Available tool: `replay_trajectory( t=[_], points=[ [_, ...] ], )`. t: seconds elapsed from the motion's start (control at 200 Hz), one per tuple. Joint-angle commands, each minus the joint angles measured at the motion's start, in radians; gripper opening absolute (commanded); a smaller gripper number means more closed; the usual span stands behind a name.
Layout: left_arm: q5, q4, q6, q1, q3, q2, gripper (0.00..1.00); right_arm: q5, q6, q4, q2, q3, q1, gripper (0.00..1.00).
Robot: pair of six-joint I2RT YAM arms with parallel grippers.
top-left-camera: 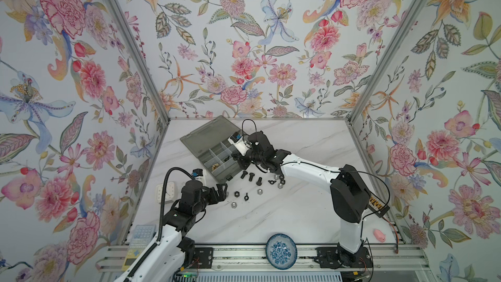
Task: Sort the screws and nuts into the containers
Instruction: 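Lift the black wing nut and carry it over the box compartment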
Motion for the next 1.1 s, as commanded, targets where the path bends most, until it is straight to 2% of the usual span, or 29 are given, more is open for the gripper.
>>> replay_trajectory(
  t=[0.0,0.185,0.395,0.721,1.096],
  points=[
    [-0.009,0.008,-0.008,0.011,-0.013,-0.016,0.99,0.013,0.010,0.076,0.089,0.056,-0.012,0.00],
    [0.032,0.055,-0.035,0.013,-0.027,-0.033,0.99,0.043,0.048,0.208,0.183,0.107,-0.012,0.00],
    [0.031,0.041,-0.029,0.014,-0.019,-0.030,0.99,0.044,0.101,0.312,0.270,0.142,-0.010,0.00],
    [0.034,0.042,-0.028,0.015,-0.011,-0.023,0.99,0.015,0.147,0.297,0.369,0.244,-0.009,0.00],
    [0.032,0.028,-0.025,0.016,-0.002,-0.032,1.00,0.000,0.203,0.276,0.411,0.250,-0.009,0.00]
  ],
)
